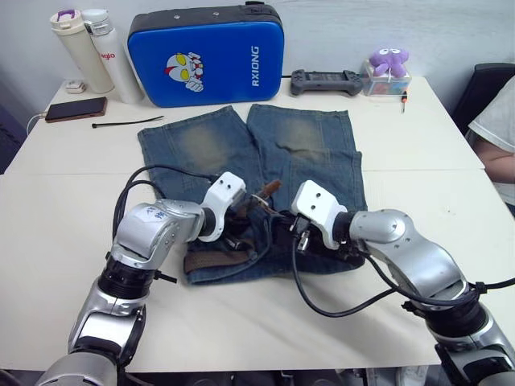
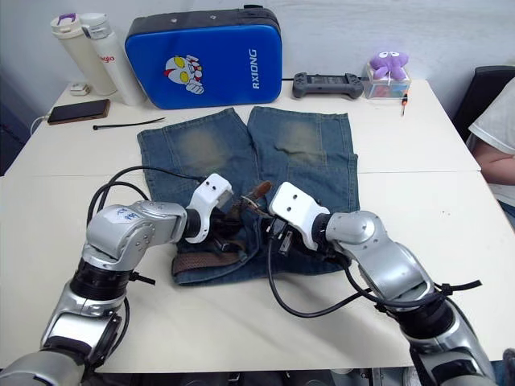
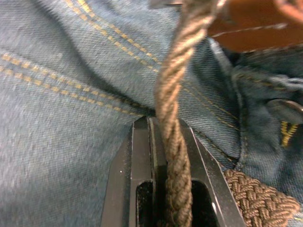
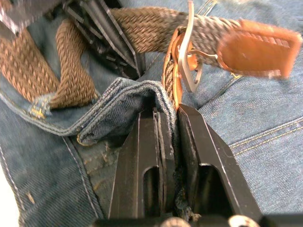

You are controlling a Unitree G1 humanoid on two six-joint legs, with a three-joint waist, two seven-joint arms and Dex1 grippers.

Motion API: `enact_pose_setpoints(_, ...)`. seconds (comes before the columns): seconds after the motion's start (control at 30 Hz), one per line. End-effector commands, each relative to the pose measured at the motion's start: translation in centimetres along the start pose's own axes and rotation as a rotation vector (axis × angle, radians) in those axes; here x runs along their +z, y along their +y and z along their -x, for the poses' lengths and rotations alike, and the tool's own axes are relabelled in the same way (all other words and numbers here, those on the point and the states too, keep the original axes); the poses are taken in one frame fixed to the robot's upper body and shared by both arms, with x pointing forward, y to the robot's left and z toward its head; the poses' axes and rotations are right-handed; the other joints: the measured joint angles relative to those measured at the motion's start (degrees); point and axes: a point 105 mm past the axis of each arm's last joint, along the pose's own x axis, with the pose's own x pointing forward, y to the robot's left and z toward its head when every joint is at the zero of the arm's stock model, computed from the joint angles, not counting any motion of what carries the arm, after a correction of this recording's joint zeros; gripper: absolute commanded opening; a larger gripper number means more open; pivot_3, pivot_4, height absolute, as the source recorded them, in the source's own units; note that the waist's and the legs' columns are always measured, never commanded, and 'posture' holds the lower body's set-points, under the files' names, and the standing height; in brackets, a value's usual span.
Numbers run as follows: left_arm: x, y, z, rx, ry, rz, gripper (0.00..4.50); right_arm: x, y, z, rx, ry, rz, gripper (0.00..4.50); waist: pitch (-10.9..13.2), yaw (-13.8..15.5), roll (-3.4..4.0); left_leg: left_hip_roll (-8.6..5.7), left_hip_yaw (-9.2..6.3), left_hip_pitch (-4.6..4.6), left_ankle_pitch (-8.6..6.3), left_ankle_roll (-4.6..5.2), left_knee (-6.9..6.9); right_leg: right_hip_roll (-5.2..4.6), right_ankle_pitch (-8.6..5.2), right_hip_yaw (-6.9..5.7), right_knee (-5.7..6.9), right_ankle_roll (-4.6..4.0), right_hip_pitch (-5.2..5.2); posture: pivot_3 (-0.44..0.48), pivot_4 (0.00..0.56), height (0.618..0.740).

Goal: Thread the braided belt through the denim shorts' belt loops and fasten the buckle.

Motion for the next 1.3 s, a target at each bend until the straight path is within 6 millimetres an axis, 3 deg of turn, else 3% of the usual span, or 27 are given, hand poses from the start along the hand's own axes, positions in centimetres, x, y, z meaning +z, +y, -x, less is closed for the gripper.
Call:
enact_pose_setpoints(0.03,1.8,-1.7,0.3,-0.08,-0.054,-0.058,0.0,1.2,1.2,-0.1,0.062,-0.043,0.074,0.01,0.0,-0.08,0.0,0.0,0.0,-0.02,0.0,0.0,0.0,0.0,0.0,0.0,0.01,0.0,-0.01,0.0,0.15,0.739)
enact_pose_setpoints(0.1,1.1,-1.2,0.5,-0.075,-0.038,-0.051,0.0,1.0,1.2,0.4,0.084,-0.046,0.045,0.01,0.0,-0.31,0.0,0.0,0.03,-0.01,0.0,0.0,-0.01,0.01,0.0,0.04,0.02,0.0,-0.03,0.0,0.15,0.739)
enact_pose_setpoints(0.33,-0.4,0.6,0.8,-0.018,-0.002,-0.06,0.0,1.8,0.6,3.0,0.132,-0.069,0.029,3.4,0.0,-0.01,0.0,0.02,0.01,-0.01,0.0,-0.01,-0.01,0.0,0.0,0.02,0.0,0.0,-0.02,0.0,0.15,0.739)
enact_pose_setpoints(0.4,-0.4,0.9,0.9,-0.005,0.002,-0.075,0.0,2.2,0.1,4.4,0.15,-0.064,0.036,4.27,0.0,0.0,0.0,0.02,0.0,-0.02,-0.01,0.01,0.01,0.0,0.0,0.02,-0.02,0.0,0.0,0.0,0.15,0.739)
enact_pose_setpoints(0.43,-0.4,0.9,0.9,-0.003,0.002,-0.08,0.0,2.3,-0.1,4.7,0.155,-0.062,0.04,4.46,0.0,0.02,0.0,0.01,0.0,-0.02,-0.01,0.01,0.01,0.0,0.0,0.02,-0.03,0.0,0.0,0.0,0.15,0.739)
enact_pose_setpoints(0.63,0.9,-0.4,0.4,-0.063,-0.059,-0.12,0.0,4.0,-3.4,6.5,0.049,-0.077,0.193,4.46,0.0,-0.12,0.0,0.03,0.0,-0.01,-0.01,0.02,-0.01,0.01,0.0,0.02,-0.03,0.0,0.0,0.0,0.15,0.739)
enact_pose_setpoints(0.73,1.7,-1.2,0.0,-0.103,-0.108,-0.116,0.0,4.1,-5.4,5.7,-0.035,-0.08,0.273,4.46,0.0,0.0,0.0,0.02,0.02,-0.01,-0.01,0.02,0.03,0.01,0.0,0.02,-0.02,0.0,0.02,0.0,0.15,0.739)
enact_pose_setpoints(0.83,1.8,-1.5,-0.2,-0.109,-0.103,-0.135,0.0,2.8,-6.6,4.4,-0.063,-0.012,0.402,4.46,0.0,-0.02,0.0,0.02,0.03,-0.02,-0.01,0.03,0.03,0.01,0.0,0.02,-0.03,0.0,0.01,0.0,0.15,0.739)
enact_pose_setpoints(1.07,2.4,-1.9,-0.2,-0.112,-0.112,-0.158,0.0,2.0,-6.8,2.3,-0.06,-0.019,0.496,4.46,0.0,-0.05,0.0,0.03,0.06,-0.03,0.0,0.01,0.03,0.02,0.0,0.03,0.03,0.0,-0.03,0.0,0.15,0.739)
enact_pose_setpoints(1.2,2.6,-1.8,-0.1,-0.105,-0.117,-0.166,0.0,2.5,-6.5,2.4,-0.053,-0.052,0.53,2.85,0.0,-0.03,0.0,0.02,0.05,-0.03,0.0,0.01,0.05,0.01,0.0,0.03,0.03,0.0,-0.01,0.0,0.15,0.739)
enact_pose_setpoints(1.3,2.6,-1.5,-0.1,-0.084,-0.114,-0.191,0.0,2.7,-6.2,2.7,-0.041,-0.074,0.55,1.3,0.0,-0.07,0.0,0.03,0.05,-0.03,0.0,0.01,0.05,0.01,0.0,0.02,0.03,0.0,-0.02,0.0,0.15,0.739)
